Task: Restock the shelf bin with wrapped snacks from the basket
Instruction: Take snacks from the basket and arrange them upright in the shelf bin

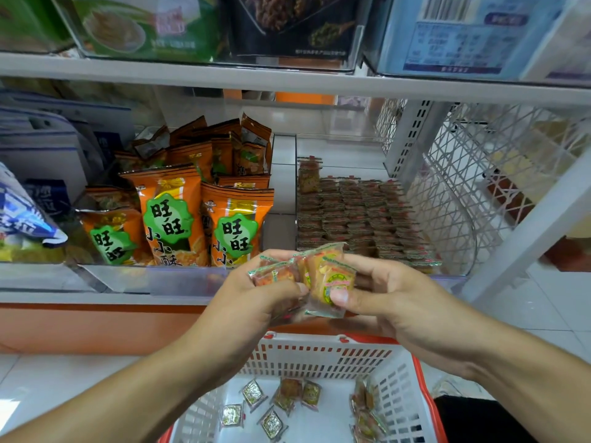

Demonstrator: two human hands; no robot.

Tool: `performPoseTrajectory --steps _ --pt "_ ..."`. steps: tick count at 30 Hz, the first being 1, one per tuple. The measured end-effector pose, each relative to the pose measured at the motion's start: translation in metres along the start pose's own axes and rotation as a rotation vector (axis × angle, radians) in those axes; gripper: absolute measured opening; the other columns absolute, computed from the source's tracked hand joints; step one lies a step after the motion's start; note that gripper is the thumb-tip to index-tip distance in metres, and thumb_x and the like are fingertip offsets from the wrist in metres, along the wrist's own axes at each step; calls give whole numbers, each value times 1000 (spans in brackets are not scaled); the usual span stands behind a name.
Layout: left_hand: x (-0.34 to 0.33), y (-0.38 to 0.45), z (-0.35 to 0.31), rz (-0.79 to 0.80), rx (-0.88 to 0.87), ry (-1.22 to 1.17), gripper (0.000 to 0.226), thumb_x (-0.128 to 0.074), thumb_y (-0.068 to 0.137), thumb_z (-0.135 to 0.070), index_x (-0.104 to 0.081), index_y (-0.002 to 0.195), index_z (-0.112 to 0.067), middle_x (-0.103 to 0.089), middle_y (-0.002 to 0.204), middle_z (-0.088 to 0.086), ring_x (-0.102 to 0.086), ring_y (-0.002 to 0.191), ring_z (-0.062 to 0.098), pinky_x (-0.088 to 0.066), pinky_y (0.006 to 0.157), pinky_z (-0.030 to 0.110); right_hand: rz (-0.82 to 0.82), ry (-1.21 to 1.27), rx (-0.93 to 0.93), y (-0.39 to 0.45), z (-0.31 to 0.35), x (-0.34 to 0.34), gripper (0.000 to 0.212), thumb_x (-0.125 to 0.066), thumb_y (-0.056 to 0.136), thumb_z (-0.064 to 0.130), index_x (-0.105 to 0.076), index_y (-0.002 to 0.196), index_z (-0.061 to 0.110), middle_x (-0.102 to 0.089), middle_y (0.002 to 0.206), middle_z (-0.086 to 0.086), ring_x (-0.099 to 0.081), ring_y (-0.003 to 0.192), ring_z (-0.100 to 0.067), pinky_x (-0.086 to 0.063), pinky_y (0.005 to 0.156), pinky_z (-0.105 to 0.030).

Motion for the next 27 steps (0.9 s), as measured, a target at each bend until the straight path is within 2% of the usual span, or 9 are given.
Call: performPoseTrajectory --steps 3,6,9,12,14,18,21,24,27 --pt "-2 -1 -2 -20 -7 10 30 -71 84 -17 -72 113 -20 -74 113 22 -70 107 45 -56 96 59 -146 -53 20 2 2 9 53 -90 68 8 -67 116 15 -68 123 -13 -72 106 -27 -61 83 -36" --pt "-4 0 0 -98 13 -82 22 -70 91 -10 -70 112 -15 -78 107 15 -76 101 31 -64 74 37 -308 -322 146 2 9 11 53 -92 63 23 -65 108 27 -70 113 -3 -71 103 -21 -58 93 -43" --pt "-12 -1 0 -86 109 -268 28 -67 89 -16 -68 117 -9 -77 112 15 -74 105 31 -65 77 38 -396 -667 270 1 13 7 49 -81 66 40 -55 108 40 -68 107 17 -67 99 -4 -56 85 -32" --pt "-24 -5 -6 -15 153 -352 41 -73 80 -37 -76 113 -12 -76 116 16 -73 110 28 -63 83 38 -385 -802 387 1 15 -2 48 -74 70 41 -51 113 43 -65 110 23 -64 101 1 -49 79 -13" --pt "-27 -8 -6 0 208 -468 57 -79 73 -39 -73 118 -5 -73 119 21 -71 113 31 -64 83 39 -371 -784 457 1 16 -4 49 -76 72 37 -53 115 43 -64 113 21 -62 106 0 -48 81 -12" --pt "-29 -8 -10 117 264 -715 44 -83 77 -26 -77 108 4 -69 123 28 -72 108 34 -65 79 38 -337 -576 510 4 19 -4 52 -86 75 29 -61 120 38 -67 117 9 -66 109 -12 -53 92 -31" --pt "-29 -4 -7 195 261 -789 45 -84 80 -24 -74 113 5 -66 128 30 -69 114 36 -64 81 38 -291 -457 520 6 21 -5 55 -90 71 21 -64 118 35 -71 112 8 -69 105 -12 -55 90 -27" --pt "-32 2 -8 155 201 -645 40 -83 81 -34 -78 109 -4 -71 123 24 -70 115 35 -63 82 39 -285 -425 541 8 27 -5 54 -91 69 13 -67 114 30 -74 106 9 -71 96 -6 -53 81 -16" --pt "-24 7 -6 -105 65 -342 39 -80 75 -37 -77 107 -14 -78 106 13 -77 97 30 -63 69 35 -365 -438 513 15 38 12 50 -90 68 11 -68 111 27 -76 101 8 -72 91 -5 -54 79 -17"
Point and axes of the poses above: each hand's wrist, its own y-axis towards the middle knuckle, its own x-axis out of the back of the hand, z = x × y, the point moved 3 cm from there along y, towards the middle knuckle
